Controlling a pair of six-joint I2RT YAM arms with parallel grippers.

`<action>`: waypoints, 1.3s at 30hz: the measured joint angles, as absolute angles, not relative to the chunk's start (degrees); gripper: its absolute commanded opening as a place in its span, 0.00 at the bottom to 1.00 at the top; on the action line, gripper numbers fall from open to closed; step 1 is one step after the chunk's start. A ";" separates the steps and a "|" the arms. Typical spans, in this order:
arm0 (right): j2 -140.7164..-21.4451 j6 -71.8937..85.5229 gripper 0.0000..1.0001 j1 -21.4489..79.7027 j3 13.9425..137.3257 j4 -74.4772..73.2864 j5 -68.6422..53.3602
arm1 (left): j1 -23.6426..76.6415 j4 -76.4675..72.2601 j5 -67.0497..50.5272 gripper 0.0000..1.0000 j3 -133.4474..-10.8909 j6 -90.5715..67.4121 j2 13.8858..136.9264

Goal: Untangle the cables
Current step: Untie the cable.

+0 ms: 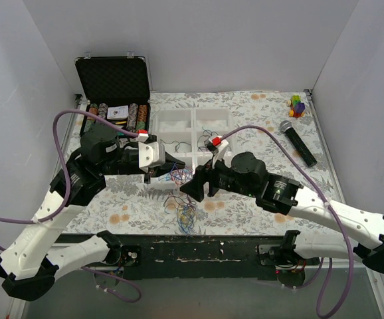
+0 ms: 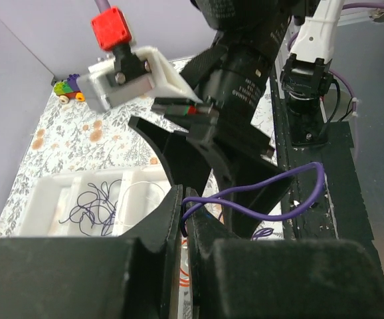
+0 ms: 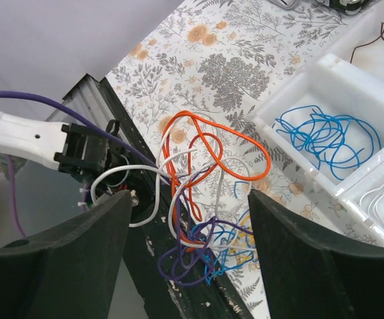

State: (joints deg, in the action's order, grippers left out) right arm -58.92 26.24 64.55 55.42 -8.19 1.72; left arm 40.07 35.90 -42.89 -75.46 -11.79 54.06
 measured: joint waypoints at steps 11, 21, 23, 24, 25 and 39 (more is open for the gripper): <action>-61.82 28.38 0.36 64.55 49.69 0.30 0.91 | 40.07 38.20 -42.11 0.00 -82.02 -10.81 55.22; -52.71 36.07 0.40 64.55 27.62 2.07 2.02 | 40.07 34.59 -32.80 0.00 -87.64 -4.25 53.98; -51.33 37.43 0.41 64.55 25.10 2.07 2.63 | 40.07 32.71 -30.81 0.00 -87.81 -3.09 53.47; -50.68 38.11 0.41 64.55 23.86 1.96 3.03 | 40.07 31.53 -29.93 0.00 -87.85 -2.63 53.30; -50.41 38.68 0.41 64.55 23.24 1.96 3.29 | 40.07 30.50 -29.17 0.00 -87.88 -2.28 53.15; -49.30 42.04 0.42 64.55 18.87 -0.16 9.28 | 40.07 11.49 -17.45 0.00 -91.24 4.84 56.10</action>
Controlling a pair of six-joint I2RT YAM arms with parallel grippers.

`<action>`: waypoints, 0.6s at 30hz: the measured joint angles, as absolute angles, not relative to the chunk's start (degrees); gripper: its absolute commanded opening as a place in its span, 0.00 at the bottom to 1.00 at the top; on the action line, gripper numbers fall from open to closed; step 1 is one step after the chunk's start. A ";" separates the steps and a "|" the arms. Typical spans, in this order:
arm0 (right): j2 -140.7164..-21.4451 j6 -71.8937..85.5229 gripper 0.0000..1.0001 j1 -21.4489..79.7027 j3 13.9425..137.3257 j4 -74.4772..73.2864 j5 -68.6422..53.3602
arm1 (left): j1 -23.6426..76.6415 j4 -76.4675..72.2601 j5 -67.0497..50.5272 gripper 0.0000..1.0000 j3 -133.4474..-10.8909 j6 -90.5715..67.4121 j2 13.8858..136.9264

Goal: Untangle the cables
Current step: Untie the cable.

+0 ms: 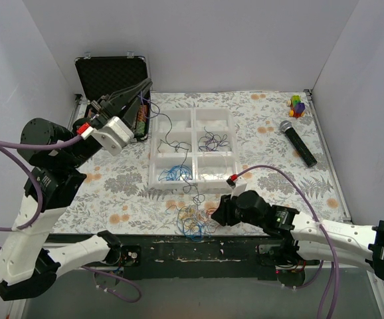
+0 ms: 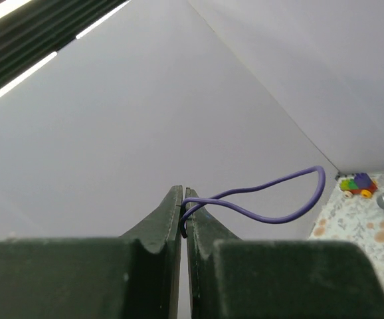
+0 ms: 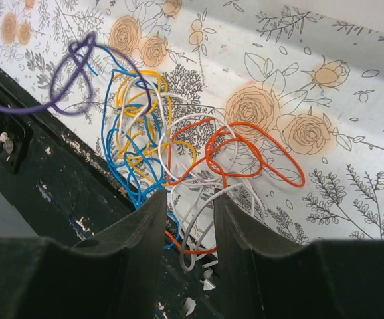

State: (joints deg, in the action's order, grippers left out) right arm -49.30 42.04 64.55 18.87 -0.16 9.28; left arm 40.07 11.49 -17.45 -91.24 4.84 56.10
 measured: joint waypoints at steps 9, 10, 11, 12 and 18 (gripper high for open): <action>-50.72 41.85 0.42 64.55 20.12 -1.69 10.79 | 40.07 1.76 -16.86 0.01 -97.58 7.07 59.75; -51.09 41.91 0.42 64.55 20.05 -1.63 10.79 | 40.07 0.36 -16.86 0.01 -98.19 7.77 59.94; -51.35 42.06 0.42 64.55 19.94 -1.63 10.79 | 40.07 -1.06 -16.86 0.01 -98.80 8.58 60.12; -51.51 42.19 0.42 64.55 19.75 -1.48 10.79 | 40.07 -2.48 -16.86 0.01 -99.57 9.43 60.34; -52.23 42.57 0.63 64.55 19.35 -1.78 11.44 | 40.07 -7.64 -16.95 0.02 -105.30 12.03 62.63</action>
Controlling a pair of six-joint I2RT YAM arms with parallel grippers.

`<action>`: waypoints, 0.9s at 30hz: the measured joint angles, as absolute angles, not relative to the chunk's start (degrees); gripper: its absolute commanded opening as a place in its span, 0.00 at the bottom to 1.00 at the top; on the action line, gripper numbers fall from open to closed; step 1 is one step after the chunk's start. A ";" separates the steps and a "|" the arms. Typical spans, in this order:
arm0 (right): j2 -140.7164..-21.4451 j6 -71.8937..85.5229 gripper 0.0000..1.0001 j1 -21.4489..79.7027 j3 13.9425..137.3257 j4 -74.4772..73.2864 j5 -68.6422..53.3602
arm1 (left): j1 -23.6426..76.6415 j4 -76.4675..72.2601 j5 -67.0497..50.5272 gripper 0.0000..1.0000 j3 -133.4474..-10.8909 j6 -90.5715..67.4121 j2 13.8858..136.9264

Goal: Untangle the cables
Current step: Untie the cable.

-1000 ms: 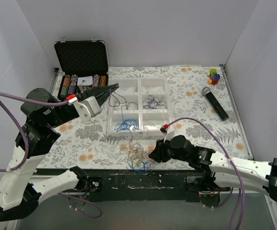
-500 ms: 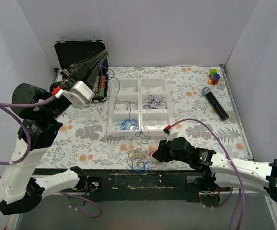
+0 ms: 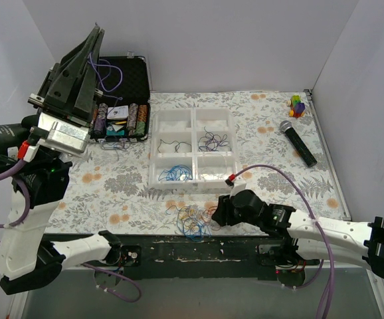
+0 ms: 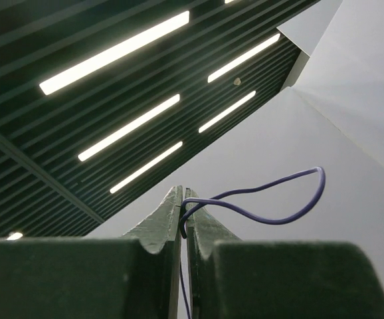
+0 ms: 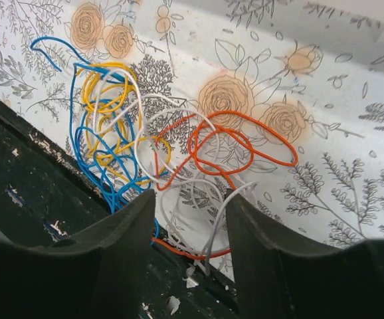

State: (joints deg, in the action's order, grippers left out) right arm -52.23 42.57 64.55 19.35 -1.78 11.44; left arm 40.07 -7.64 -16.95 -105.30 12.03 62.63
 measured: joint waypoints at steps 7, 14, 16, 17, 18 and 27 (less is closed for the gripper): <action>-52.23 35.99 0.82 64.51 35.70 -10.66 13.96 | 40.07 -6.02 -18.79 0.00 -101.47 11.97 59.59; -51.92 25.98 0.88 64.51 54.19 -10.07 13.43 | 40.07 -3.16 -19.49 0.00 -99.92 9.98 58.46; -52.34 23.44 0.88 64.51 56.80 -8.95 11.73 | 40.07 -2.61 -19.51 0.00 -99.22 8.64 58.06; -52.84 22.37 0.89 64.51 57.87 -8.25 10.74 | 40.07 -2.09 -19.51 0.00 -98.63 7.81 57.67; -53.45 21.56 0.89 64.51 58.78 -7.31 9.56 | 40.07 -1.48 -19.55 0.00 -97.84 6.90 57.17; -59.55 19.00 0.89 64.51 61.08 1.17 -1.52 | 40.07 2.81 -22.68 0.00 -91.31 0.47 52.95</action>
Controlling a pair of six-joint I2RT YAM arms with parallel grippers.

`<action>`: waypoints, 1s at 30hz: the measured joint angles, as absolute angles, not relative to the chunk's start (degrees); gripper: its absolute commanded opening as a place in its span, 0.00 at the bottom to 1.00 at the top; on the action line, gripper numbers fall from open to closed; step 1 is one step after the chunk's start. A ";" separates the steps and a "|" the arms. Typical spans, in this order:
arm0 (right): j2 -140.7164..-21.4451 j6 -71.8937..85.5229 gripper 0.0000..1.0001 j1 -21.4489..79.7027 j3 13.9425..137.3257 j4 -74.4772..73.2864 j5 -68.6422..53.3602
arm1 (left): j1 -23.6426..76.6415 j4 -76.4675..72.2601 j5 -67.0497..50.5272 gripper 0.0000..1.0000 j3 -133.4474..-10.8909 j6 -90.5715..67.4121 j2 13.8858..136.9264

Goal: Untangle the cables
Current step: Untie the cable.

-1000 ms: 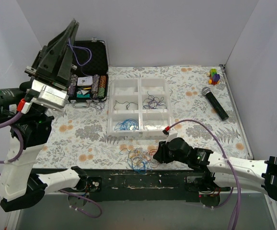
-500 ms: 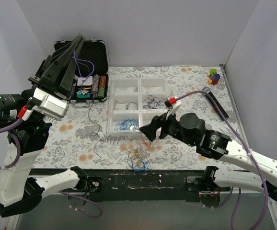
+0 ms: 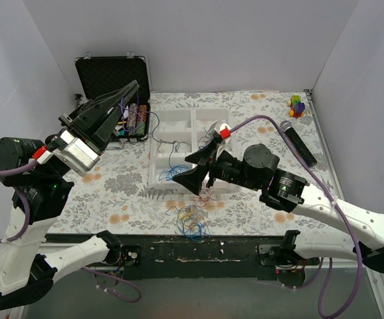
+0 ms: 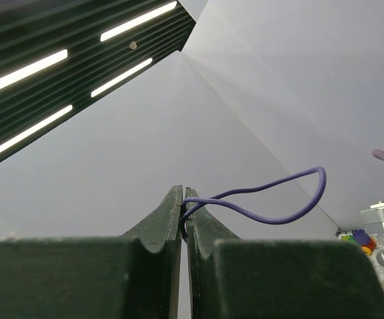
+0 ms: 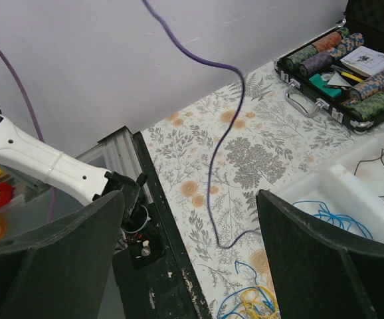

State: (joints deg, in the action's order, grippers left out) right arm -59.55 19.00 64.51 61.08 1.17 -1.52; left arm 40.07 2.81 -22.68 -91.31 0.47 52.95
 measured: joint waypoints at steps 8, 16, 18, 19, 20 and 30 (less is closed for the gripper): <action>-63.88 19.27 0.88 64.51 63.46 5.04 -5.43 | 40.07 4.40 -23.81 0.00 -91.22 -1.17 52.93; -71.02 19.16 0.84 64.51 68.64 7.92 -5.08 | 40.07 5.10 -24.49 0.00 -91.22 -1.50 52.88; -73.01 19.14 0.84 64.51 70.02 8.40 -4.89 | 40.07 5.50 -24.53 0.00 -91.22 -1.50 52.82; -73.89 19.11 0.83 64.51 70.59 8.73 -4.84 | 40.07 5.69 -24.53 0.00 -91.22 -1.50 52.82; -74.72 19.11 0.81 64.51 71.13 9.08 -4.82 | 40.07 5.78 -24.56 0.00 -91.22 -1.50 52.80; -77.19 19.55 0.25 64.51 72.42 12.62 -5.23 | 40.07 6.83 -24.62 0.00 -91.22 -1.30 52.21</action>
